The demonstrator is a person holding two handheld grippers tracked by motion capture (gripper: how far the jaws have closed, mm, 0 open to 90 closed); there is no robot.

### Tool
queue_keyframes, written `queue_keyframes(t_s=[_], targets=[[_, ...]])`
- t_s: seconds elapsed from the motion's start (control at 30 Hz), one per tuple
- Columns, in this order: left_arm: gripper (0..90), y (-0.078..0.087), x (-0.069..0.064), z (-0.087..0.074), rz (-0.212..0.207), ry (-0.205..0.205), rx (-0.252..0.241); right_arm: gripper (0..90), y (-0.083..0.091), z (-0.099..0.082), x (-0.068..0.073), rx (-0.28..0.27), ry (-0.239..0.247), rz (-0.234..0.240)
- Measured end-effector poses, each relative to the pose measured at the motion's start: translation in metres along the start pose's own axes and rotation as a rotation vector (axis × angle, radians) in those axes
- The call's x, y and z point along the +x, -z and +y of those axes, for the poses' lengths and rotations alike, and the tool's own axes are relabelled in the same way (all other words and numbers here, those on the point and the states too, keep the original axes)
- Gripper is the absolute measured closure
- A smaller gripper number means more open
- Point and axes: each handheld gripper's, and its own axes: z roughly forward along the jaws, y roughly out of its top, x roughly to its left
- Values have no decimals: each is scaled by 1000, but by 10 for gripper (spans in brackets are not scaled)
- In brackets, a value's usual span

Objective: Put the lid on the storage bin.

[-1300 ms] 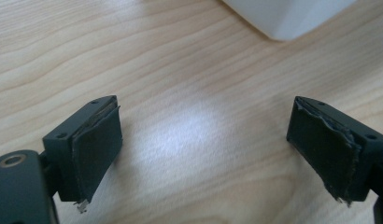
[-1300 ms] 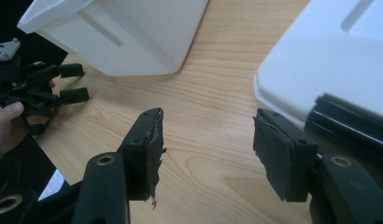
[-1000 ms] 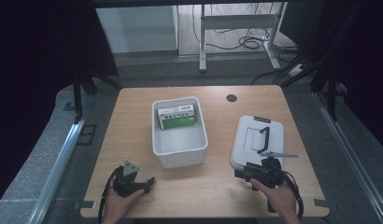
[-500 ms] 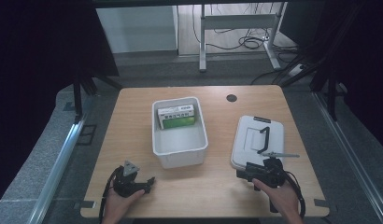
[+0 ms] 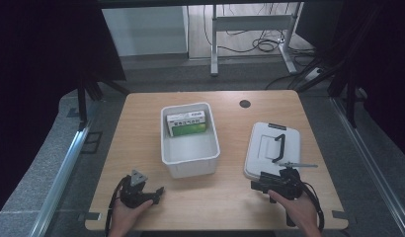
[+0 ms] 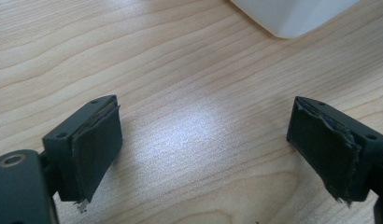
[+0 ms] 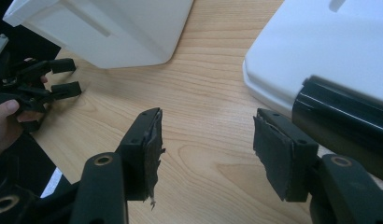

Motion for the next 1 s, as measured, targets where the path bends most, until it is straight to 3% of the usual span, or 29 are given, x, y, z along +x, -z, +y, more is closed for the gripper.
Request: queue_keyframes(t_s=[0.17, 0.27, 0.57, 0.73, 1.0], targets=[[102, -1, 0, 1, 1, 2, -2, 420, 5, -3, -2, 26, -12, 2], [102, -1, 0, 1, 1, 3, -2, 420, 11, -4, -4, 32, -19, -32], [102, -1, 0, 1, -1, 2, -2, 420, 29, -1, -20, -11, -81, -83], [101, -2, 0, 2, -3, 0, -1, 423, 39, 7, -22, -31, -98, -91], [102, -2, 0, 2, -5, -1, -2, 423, 58, 21, -32, -18, -122, -150]])
